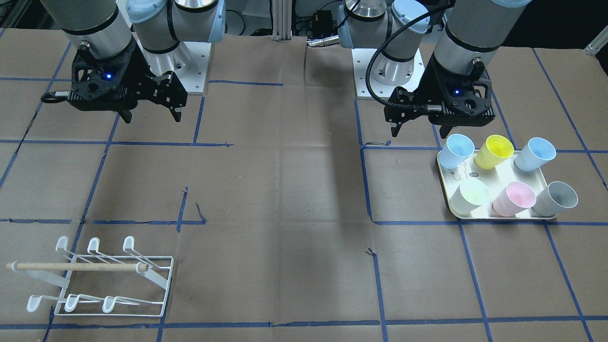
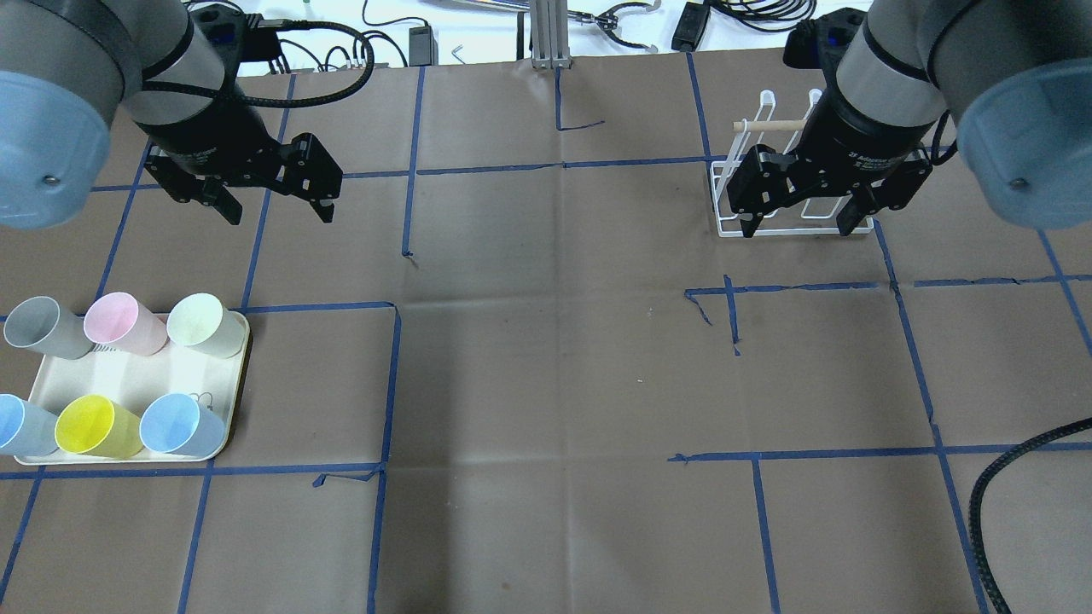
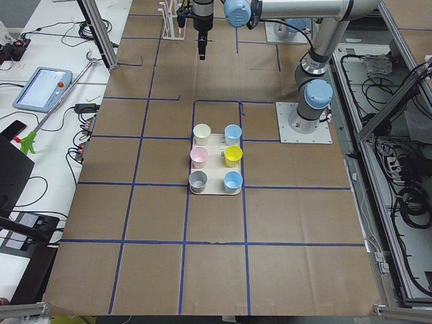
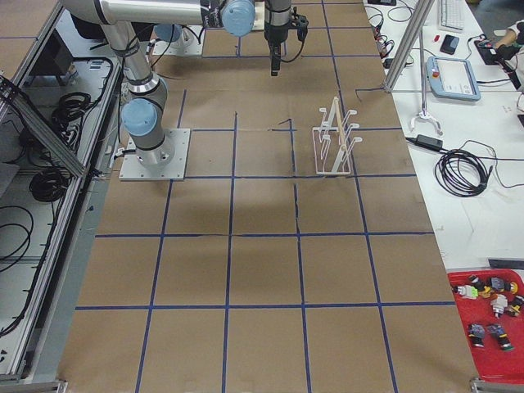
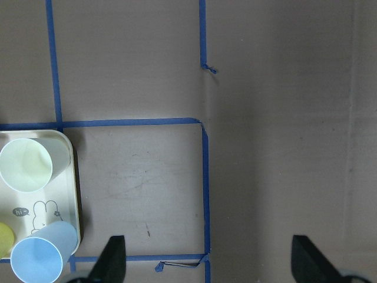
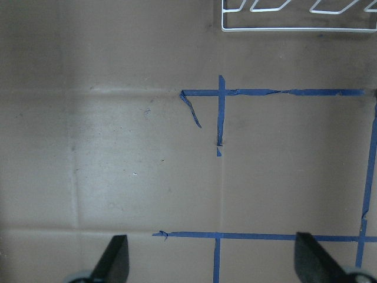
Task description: Transfer IKEA cup to right arm and place on rack
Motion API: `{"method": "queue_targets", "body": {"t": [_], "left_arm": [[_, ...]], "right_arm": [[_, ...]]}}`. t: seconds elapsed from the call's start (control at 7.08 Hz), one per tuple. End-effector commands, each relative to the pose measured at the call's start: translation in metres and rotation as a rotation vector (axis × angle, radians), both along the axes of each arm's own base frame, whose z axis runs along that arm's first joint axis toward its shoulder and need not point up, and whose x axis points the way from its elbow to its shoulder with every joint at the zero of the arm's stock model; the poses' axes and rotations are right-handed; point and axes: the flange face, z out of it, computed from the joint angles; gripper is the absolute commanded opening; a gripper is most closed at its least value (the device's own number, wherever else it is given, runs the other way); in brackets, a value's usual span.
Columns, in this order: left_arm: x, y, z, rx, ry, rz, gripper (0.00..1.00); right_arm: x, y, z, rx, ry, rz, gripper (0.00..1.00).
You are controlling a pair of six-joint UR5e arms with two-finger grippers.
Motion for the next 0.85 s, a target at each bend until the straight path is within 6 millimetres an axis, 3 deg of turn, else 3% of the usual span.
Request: {"method": "queue_targets", "body": {"t": [0.0, 0.42, 0.57, 0.71], "left_arm": [[0.056, -0.008, -0.002, 0.000, 0.001, 0.003, 1.00], [0.161, -0.003, -0.031, 0.026, 0.004, -0.023, 1.00], [0.182, 0.002, -0.042, 0.027, 0.005, -0.026, 1.00], [0.184, 0.003, -0.054, 0.030, 0.007, -0.023, 1.00]], "right_arm": [[0.000, 0.000, 0.000, 0.000, -0.001, 0.000, 1.00], [0.000, 0.000, 0.000, 0.000, -0.001, 0.000, 1.00], [0.001, 0.000, 0.000, 0.000, -0.001, 0.001, 1.00], [0.001, 0.000, -0.001, 0.002, -0.001, 0.001, 1.00]]}}
